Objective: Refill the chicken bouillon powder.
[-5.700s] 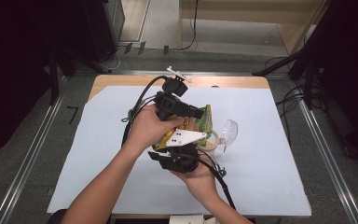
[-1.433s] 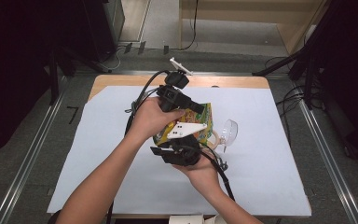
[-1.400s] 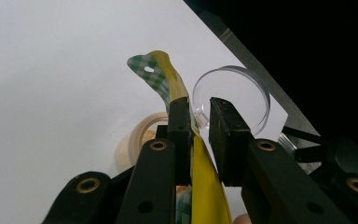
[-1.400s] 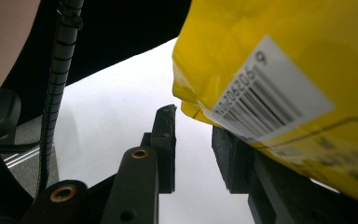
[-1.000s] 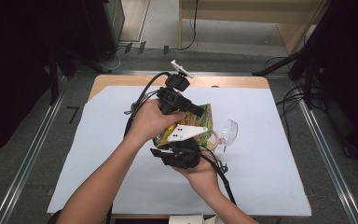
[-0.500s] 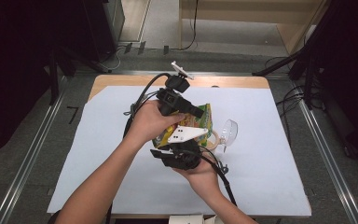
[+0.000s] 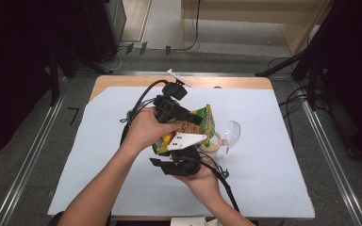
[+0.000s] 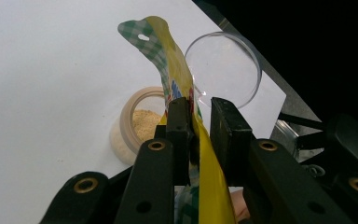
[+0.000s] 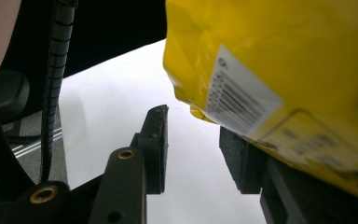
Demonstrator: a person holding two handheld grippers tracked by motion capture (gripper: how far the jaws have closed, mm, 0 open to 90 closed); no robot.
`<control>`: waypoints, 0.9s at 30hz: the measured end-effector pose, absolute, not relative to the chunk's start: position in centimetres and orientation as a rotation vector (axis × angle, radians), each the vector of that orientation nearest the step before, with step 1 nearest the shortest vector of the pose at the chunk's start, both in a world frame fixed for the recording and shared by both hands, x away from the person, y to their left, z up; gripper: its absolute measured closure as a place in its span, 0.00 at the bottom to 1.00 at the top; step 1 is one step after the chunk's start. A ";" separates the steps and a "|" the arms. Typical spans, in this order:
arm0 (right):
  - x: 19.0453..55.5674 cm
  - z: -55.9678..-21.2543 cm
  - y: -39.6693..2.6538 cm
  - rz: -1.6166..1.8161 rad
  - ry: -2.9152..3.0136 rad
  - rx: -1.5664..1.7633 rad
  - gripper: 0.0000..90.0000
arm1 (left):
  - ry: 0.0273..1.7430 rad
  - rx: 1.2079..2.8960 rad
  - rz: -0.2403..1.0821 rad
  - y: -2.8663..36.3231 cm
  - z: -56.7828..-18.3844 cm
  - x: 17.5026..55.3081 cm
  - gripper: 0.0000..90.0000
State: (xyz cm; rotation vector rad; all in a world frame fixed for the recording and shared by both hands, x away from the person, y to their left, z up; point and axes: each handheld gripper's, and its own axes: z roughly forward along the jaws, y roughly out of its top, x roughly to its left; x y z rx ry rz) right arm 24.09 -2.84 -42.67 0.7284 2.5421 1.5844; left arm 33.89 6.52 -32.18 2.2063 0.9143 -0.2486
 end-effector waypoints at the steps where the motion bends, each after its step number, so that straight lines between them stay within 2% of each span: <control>1: 24.1 -42.8 -2.8 1.586 2.542 0.729 0.67 | 0.912 2.210 -0.251 6.5 -32.2 33.9 0.87; 9: 23.7 -43.6 -2.7 1.631 2.555 0.711 0.56 | 0.895 2.225 -0.253 7.1 -32.6 33.4 0.87; 27: 23.7 -45.3 -2.7 1.603 2.605 0.728 0.52 | 0.879 2.274 -0.203 8.6 -33.5 32.5 0.96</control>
